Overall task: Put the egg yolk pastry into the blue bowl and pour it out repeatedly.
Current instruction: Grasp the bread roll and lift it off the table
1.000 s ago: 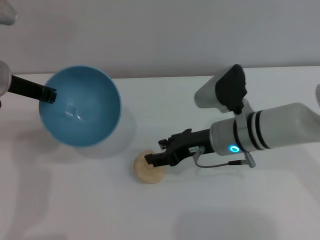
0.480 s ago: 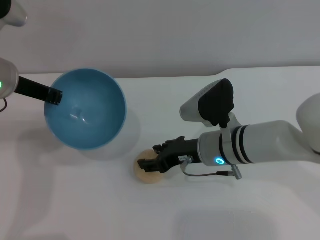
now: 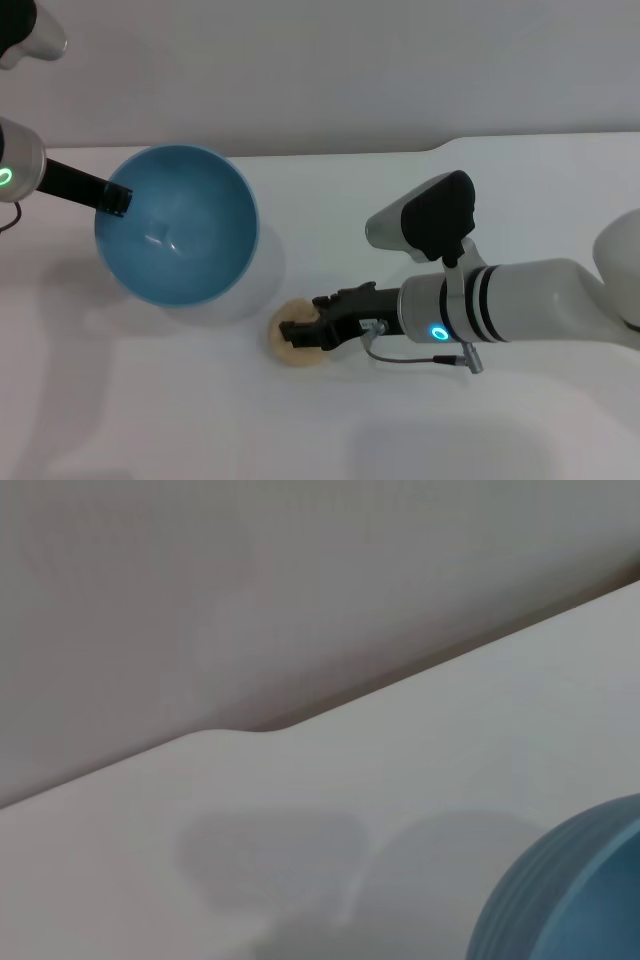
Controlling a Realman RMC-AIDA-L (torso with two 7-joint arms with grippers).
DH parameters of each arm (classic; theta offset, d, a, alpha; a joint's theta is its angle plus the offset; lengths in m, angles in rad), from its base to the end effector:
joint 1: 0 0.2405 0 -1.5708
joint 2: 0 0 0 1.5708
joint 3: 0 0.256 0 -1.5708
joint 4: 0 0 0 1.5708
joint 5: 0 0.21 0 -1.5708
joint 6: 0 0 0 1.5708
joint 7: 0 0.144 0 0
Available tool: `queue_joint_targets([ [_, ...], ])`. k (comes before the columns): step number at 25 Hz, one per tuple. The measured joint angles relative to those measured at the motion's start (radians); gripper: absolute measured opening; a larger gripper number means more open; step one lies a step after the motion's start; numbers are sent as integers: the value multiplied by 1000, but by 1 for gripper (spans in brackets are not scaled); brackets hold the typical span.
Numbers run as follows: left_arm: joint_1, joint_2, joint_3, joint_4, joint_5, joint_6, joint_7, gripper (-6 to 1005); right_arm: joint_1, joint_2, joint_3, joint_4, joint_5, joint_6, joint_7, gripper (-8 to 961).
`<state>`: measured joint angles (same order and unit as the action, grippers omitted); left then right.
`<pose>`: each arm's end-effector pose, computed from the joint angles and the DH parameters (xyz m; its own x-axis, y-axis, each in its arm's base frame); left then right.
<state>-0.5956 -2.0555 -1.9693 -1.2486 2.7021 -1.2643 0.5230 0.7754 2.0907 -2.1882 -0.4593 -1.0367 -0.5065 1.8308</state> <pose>-0.2253 0.4039 0.0503 0.6558 0.7459 0.1165 0.6190 -0.4430 -0.6486 0.2022 0.3558 -0.1618 0.7493 -0.6185 -0.2367 -0.6622 -0.7032 -0.2588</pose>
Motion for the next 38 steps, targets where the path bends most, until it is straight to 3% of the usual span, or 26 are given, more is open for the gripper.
queue_joint_targets([
  [5, -6, 0, 3, 9, -1, -3, 0, 13, -9, 0, -44, 3, 35, 21, -4, 585],
  [11, -5, 0, 6, 10, -1, -4, 0, 13, -35, 0, -26, 0, 36, 17, -2, 436],
  [20, -6, 0, 25, 11, 0, -11, 0, 13, -65, -11, 10, -46, 30, -40, -14, 309],
  [25, -16, 1, 36, 11, 1, -24, 0, 13, -118, -22, 187, -46, 26, -227, -127, 277],
  [29, -32, 2, 52, 9, 24, -47, 0, 14, -182, -44, 335, -49, 3, -410, -184, 259],
  [33, -56, 1, 104, 12, 53, -75, 0, 14, -234, -62, 500, -64, -127, -644, -198, 241],
  [38, -86, 0, 225, 13, 61, -106, -19, 13, -313, -52, 713, -116, -256, -937, -275, 178],
])
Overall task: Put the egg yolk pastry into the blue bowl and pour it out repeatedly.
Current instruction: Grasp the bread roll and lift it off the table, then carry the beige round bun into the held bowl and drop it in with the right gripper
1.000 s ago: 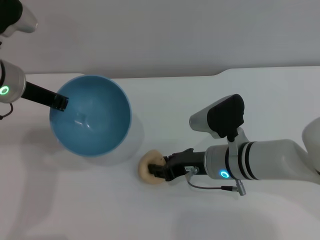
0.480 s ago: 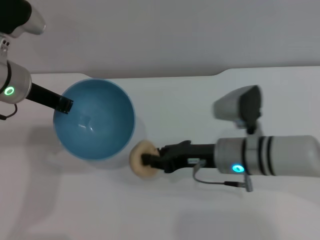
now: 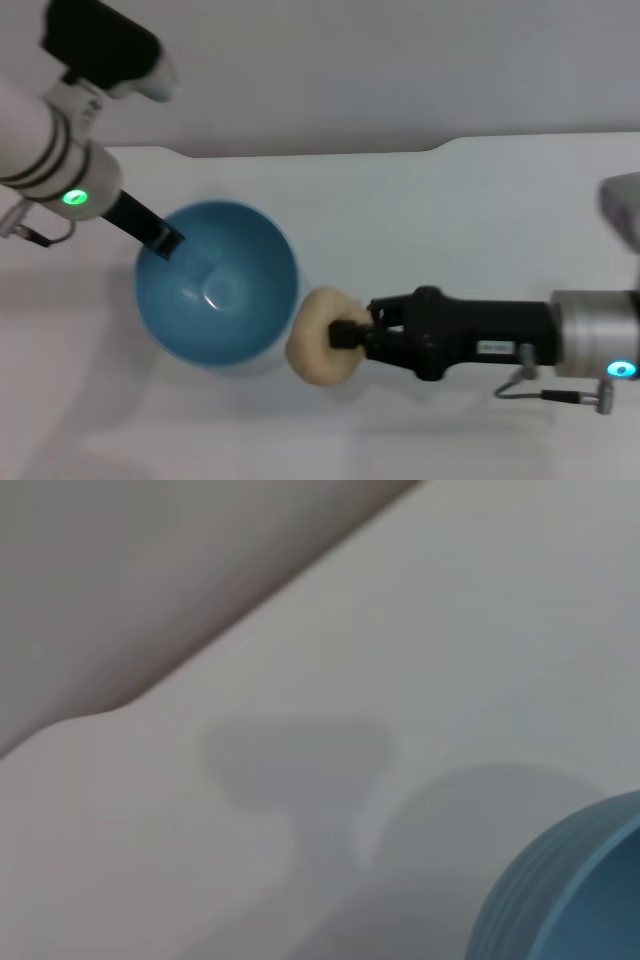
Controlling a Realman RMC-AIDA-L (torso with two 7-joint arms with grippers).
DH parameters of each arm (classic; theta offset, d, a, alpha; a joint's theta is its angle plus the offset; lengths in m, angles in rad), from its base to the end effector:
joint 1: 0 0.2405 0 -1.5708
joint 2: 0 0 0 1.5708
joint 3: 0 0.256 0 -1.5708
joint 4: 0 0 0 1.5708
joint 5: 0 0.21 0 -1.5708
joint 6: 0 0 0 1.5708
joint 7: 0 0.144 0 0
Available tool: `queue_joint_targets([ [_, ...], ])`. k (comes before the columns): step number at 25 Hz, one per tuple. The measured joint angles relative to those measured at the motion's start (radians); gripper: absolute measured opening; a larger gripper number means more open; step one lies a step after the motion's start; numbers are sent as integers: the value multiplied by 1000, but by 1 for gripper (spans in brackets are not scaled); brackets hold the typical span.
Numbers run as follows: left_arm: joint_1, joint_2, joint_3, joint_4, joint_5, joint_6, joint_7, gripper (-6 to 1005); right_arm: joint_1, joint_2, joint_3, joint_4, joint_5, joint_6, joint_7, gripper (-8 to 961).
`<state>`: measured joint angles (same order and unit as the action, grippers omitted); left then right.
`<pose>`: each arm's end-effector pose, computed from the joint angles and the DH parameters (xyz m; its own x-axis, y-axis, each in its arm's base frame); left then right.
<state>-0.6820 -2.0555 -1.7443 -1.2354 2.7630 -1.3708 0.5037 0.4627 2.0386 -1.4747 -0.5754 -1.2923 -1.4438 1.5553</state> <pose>-0.1889 0.3961 0.0093 0.7203 0.6709 -0.1759 0.4478 -0.6435 -0.6208 0.2156 0.2971 -0.0602 0.6309 -0.5444 -0.5528 -0.5172 -0.8262 0.2234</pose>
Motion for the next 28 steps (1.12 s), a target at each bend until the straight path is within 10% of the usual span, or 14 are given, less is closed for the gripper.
queue_joint_targets([
  [12, -105, -12, 287, 27, -9, -78, -116, 14, -31, 29, 100, -43, -9, -39, -90, 106],
  [28, -441, -15, 302, 340, -202, -122, -373, 6, -15, 26, 104, -69, -201, 170, -83, 91],
])
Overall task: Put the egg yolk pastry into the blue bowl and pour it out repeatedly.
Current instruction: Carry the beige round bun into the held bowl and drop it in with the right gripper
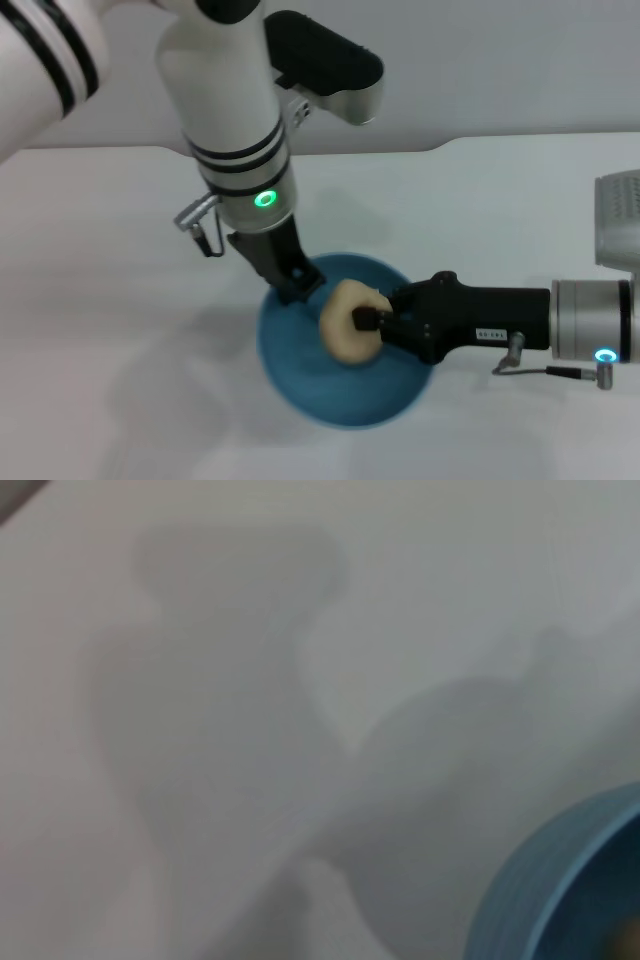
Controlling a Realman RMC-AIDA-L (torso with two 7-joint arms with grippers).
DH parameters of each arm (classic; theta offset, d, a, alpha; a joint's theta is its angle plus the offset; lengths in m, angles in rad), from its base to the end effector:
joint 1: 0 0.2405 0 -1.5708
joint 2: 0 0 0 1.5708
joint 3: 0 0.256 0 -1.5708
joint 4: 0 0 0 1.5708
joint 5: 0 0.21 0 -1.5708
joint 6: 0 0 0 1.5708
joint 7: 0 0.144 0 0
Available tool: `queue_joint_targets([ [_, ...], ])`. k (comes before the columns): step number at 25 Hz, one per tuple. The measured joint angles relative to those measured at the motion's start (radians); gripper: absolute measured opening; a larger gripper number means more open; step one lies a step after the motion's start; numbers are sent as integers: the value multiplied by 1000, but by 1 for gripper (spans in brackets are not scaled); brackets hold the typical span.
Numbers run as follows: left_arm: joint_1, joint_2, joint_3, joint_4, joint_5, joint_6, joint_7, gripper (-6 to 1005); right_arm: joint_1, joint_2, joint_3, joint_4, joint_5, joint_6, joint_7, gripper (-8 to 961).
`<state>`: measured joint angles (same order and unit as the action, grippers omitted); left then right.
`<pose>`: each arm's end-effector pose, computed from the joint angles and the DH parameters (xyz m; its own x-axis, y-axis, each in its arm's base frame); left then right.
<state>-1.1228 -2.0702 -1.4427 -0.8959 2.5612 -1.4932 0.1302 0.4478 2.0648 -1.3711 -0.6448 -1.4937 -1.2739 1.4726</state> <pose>-0.0885 0.3846 -0.0727 0.5997 0.6936 -0.3990 0.4801 -0.7108 -0.5140 0.2344 0.3168 -0.0639 0.7603 -0.4271 -0.4894 -0.5034 -0.8636 -0.0283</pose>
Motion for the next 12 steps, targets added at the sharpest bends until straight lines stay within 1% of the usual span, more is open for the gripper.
queue_joint_targets([
  [4, -17, -2, 3, 8, -36, 20, -44, 6, 9, 0, -14, -19, -7, 44, -1, 89],
  [7, -14, 1, -1, 12, -38, 31, -91, 7, 13, -1, -14, -46, -44, 49, 13, 87],
  [11, -10, 3, -1, 13, -33, 38, -123, 7, 13, -1, -9, -51, -54, 45, 19, 85],
  [12, -10, 4, -2, 13, -31, 41, -129, 8, 13, -1, -9, -52, -55, 43, 19, 104],
])
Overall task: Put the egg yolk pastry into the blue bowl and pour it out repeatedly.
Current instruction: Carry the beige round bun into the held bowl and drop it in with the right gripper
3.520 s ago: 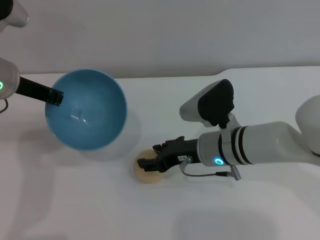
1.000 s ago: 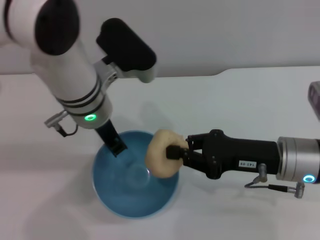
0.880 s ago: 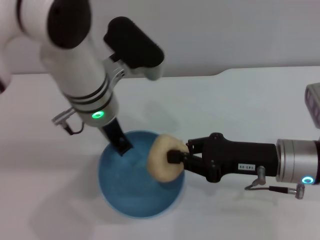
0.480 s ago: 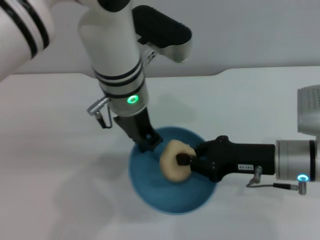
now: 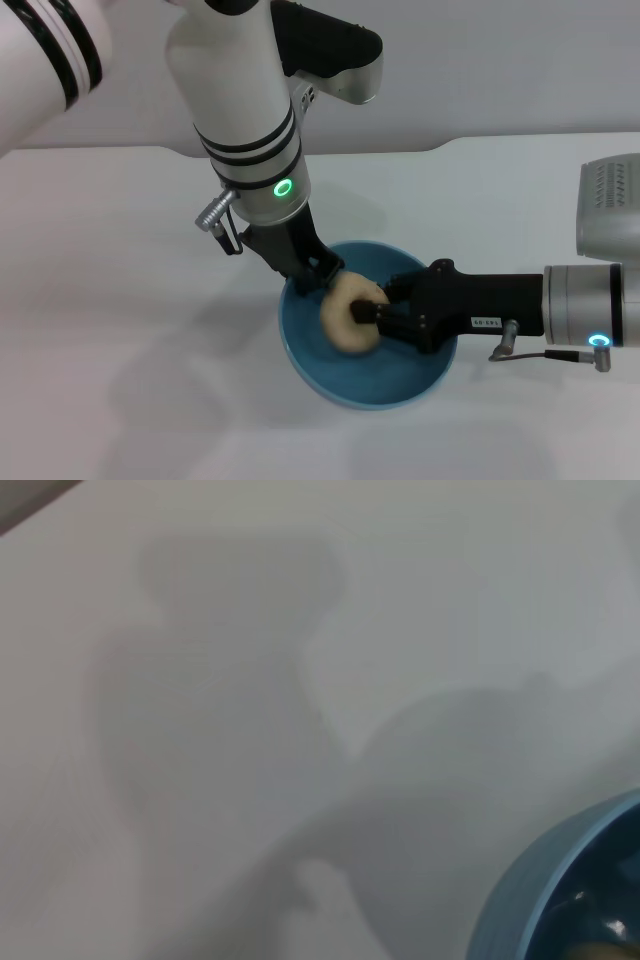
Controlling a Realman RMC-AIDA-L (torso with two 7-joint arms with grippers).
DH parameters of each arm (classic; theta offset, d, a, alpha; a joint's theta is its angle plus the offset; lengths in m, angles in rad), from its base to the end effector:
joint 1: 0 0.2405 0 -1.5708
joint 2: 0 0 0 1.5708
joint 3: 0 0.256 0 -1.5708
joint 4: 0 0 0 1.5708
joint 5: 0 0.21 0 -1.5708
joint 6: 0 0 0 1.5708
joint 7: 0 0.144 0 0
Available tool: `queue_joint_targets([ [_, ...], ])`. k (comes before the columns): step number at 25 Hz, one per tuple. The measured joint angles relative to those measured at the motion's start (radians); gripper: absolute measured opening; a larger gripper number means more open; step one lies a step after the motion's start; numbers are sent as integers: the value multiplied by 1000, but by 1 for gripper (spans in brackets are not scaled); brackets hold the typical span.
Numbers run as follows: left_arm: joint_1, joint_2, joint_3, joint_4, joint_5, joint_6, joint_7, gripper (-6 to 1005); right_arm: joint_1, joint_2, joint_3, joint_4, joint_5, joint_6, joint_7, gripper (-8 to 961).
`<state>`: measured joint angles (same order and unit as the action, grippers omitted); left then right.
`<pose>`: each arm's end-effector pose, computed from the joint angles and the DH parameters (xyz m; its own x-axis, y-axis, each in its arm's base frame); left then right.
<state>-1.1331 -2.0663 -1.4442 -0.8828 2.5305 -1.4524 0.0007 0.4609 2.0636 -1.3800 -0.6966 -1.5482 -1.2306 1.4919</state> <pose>-0.0826 0.3885 -0.0756 0.5529 0.7783 -0.2975 0.5716 -0.6141 -0.5443 0.2289 0.3265 -0.0627 0.8073 -0.3862 -0.4462 -0.4657 -0.8814 -0.0797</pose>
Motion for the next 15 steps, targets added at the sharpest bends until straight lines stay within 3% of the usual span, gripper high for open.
queue_joint_targets([
  [4, -1, 1, 0, 9, 2, 8, -8, 8, 1, -3, 2, -1, -2, -22, 5, 178],
  [11, -6, 1, 0, 25, 2, 20, -6, 9, 12, -11, 44, -20, -64, -79, 86, 393],
  [15, 1, 3, 3, 31, 20, 51, 12, 10, -13, -10, 161, -40, -67, -141, 98, 442],
])
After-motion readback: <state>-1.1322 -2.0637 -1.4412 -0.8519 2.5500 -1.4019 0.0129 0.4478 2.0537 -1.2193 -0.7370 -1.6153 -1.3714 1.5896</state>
